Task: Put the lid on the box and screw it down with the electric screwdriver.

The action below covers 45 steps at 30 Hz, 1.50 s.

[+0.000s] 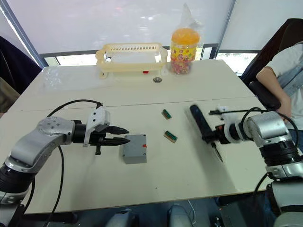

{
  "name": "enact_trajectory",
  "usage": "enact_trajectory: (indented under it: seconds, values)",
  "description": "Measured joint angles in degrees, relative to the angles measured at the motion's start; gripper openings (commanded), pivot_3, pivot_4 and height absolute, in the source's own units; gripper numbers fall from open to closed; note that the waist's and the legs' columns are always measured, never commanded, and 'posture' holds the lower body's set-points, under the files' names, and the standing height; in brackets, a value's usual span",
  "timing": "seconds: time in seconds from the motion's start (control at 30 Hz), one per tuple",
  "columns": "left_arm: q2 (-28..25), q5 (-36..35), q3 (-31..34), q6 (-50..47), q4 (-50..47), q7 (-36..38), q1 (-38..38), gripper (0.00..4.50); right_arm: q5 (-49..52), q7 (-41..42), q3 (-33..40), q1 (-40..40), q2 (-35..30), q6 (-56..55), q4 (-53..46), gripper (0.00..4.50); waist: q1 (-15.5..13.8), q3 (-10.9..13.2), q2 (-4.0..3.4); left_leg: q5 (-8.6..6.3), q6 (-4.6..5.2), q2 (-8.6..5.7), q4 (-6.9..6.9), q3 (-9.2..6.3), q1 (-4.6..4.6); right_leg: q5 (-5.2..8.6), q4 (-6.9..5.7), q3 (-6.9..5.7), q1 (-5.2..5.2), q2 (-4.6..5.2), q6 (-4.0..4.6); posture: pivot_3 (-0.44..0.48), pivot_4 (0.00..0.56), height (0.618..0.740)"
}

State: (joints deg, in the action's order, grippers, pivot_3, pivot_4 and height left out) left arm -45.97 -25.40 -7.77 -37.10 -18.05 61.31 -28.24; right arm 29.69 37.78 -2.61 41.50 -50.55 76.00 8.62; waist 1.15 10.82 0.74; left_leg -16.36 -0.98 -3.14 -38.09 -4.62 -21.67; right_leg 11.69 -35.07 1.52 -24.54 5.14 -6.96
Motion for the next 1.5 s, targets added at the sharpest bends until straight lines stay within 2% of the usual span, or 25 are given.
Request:
enact_trajectory:
  seconds: [0.07, 0.1, 0.2, 0.27, 0.3, 0.4, 0.5, 0.63, 0.97, 1.23, 1.5]
  values:
    - [0.42, -0.23, 0.08, 0.0, 1.21, 0.24, -1.04, 0.28, 0.51, -1.2, 6.87, -0.01, 1.34, -4.42, -3.45, 1.78, -0.4, 0.07, -0.18, 0.02, -0.02, -0.02, 0.01, -0.01, -0.53, -0.01, -0.22, -0.06, -0.55, -0.04, 0.0, 0.0, 0.15, 0.74]
    - [0.54, -0.25, 0.12, 0.01, 1.68, 0.44, -1.41, 0.06, 0.85, -1.35, 9.62, -0.68, 1.92, -6.76, -6.47, 1.78, -0.55, 0.07, -0.18, 0.05, -0.06, -0.02, 0.01, -0.06, -0.81, -0.01, -0.28, -0.11, -0.84, -0.06, 0.01, 0.0, 0.15, 0.74]
    - [1.35, -0.11, -0.27, 0.0, 2.99, 0.72, -2.22, 0.06, 3.7, 1.48, 16.81, -7.67, 2.58, -16.31, -22.2, 1.78, -0.95, 0.06, -0.19, 0.08, -0.13, -0.01, 0.12, -0.18, -0.98, -0.01, -0.13, -0.26, -0.93, -0.07, 0.01, 0.0, 0.15, 0.74]
    - [1.83, -0.07, -0.54, -0.11, 3.35, 0.61, -2.67, 0.06, 6.53, 2.39, 17.78, -10.04, 5.47, -17.99, -27.95, 1.78, -0.59, 0.07, -0.15, 0.04, -0.07, -0.03, 0.06, -0.17, -0.98, -0.02, -0.05, -0.16, -0.86, 0.05, -0.01, 0.0, 0.15, 0.74]
    - [2.2, -0.07, -0.71, -0.13, 3.35, 0.61, -2.98, 0.06, 7.44, 2.1, 17.9, -10.4, 7.26, -18.1, -29.01, 1.78, -0.42, 0.08, -0.14, 0.04, -0.07, -0.03, -0.04, -0.1, -0.95, -0.04, -0.03, -0.11, -0.86, 0.11, -0.03, 0.0, 0.15, 0.74]
    - [3.36, -0.17, -1.96, -0.46, 2.45, 0.6, -3.32, 0.06, 12.65, -4.82, 18.81, -10.54, 22.32, -20.07, -32.52, 1.78, 0.14, 0.09, -0.13, 0.06, -0.07, -0.04, -0.06, 0.0, -0.69, -0.04, -0.13, 0.03, -0.68, 0.19, -0.03, 0.0, 0.15, 0.74]
    - [3.71, -0.37, -2.46, -1.89, 1.65, 0.5, -3.03, 0.06, 13.31, -8.43, 16.25, -11.67, 29.87, -24.77, -35.9, 1.78, -0.38, 0.1, -0.14, 0.09, -0.12, -0.03, -0.06, -0.17, -0.69, -0.03, -0.24, -0.09, -0.65, 0.07, -0.01, 0.0, 0.15, 0.74]
    - [3.6, -0.15, -2.96, -3.33, 0.22, 0.06, -1.53, 0.06, 8.12, -12.95, 8.98, -16.31, 38.21, -33.69, -37.36, 1.78, -0.35, 0.1, -0.14, 0.15, -0.22, -0.05, -0.03, -0.21, -0.71, -0.03, -0.29, -0.06, -0.74, 0.1, 0.0, 0.0, 0.15, 0.74]
    - [2.88, 3.95, -4.98, -0.27, -0.16, -0.57, 1.99, 0.06, -2.27, -13.68, 0.37, -20.5, 41.37, -48.0, -32.36, 1.78, -0.2, 0.09, -0.15, 0.18, -0.28, -0.07, 0.03, -0.22, -0.68, -0.03, -0.36, -0.06, -0.78, -0.03, 0.04, 0.0, 0.15, 0.74]
    - [2.95, 5.27, -5.36, 1.65, -0.15, -0.49, 2.64, 0.06, -5.7, -13.2, -3.9, -22.13, 43.04, -53.42, -29.56, 1.78, -0.2, 0.07, -0.16, 0.2, -0.31, -0.07, 0.03, -0.22, -0.64, -0.04, -0.37, -0.06, -0.75, -0.03, 0.05, 0.0, 0.15, 0.74]
    - [2.86, 5.23, -4.93, 1.46, -0.14, -0.2, 2.86, 0.06, -7.18, -13.03, -5.12, -23.02, 43.39, -55.66, -28.38, 1.78, -0.16, 0.06, -0.17, 0.2, -0.31, -0.07, 0.03, -0.23, -0.62, -0.04, -0.39, -0.06, -0.74, -0.04, 0.05, 0.0, 0.15, 0.74]
